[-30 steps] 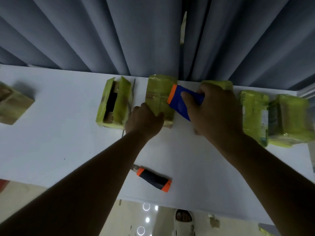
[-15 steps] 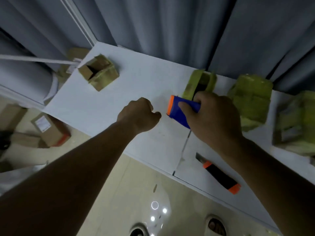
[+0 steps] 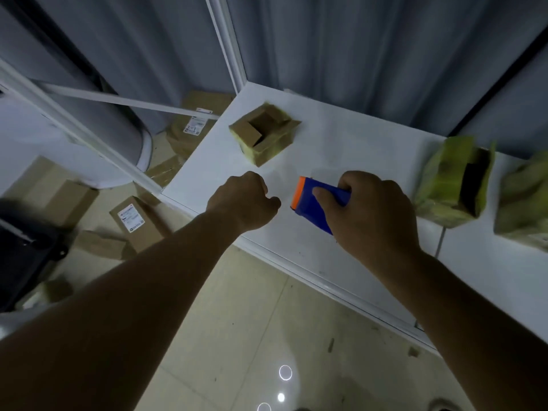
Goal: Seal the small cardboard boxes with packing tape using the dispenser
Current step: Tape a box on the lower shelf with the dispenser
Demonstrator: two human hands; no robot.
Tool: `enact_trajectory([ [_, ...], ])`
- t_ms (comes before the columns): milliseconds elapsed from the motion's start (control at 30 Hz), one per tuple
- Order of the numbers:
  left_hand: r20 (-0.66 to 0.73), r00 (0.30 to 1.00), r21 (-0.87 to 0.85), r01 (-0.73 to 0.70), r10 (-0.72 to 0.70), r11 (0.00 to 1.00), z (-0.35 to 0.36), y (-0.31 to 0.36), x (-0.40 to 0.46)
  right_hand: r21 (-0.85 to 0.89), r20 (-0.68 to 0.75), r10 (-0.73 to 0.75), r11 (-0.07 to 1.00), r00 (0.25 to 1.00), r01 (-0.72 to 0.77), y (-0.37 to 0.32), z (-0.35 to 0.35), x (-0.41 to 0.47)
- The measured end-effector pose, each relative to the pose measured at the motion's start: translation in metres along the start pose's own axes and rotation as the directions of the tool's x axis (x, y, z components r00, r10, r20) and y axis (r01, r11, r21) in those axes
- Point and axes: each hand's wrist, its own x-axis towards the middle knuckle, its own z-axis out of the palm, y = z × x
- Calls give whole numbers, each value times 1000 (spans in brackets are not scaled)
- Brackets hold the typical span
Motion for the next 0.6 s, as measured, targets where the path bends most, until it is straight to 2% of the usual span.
enact_trajectory([
  [233,9,999,-20,-45,45,999,-5,-9,47,-9,-45,9,1000,999,-10,-11,14,35],
  [400,-45,997,6,-65,66,998,-5,-8,103,26,-10,28,999,1000,-28,-2,41,77],
  [533,-82,993,-69,-97,91,993,1,-7,156,35,-4,46,998,999,-46,10,59,109],
  [600,-86,990,-28,-117,114,993,7,-6,176,44,10,52,998,999,-53,16,66,120],
])
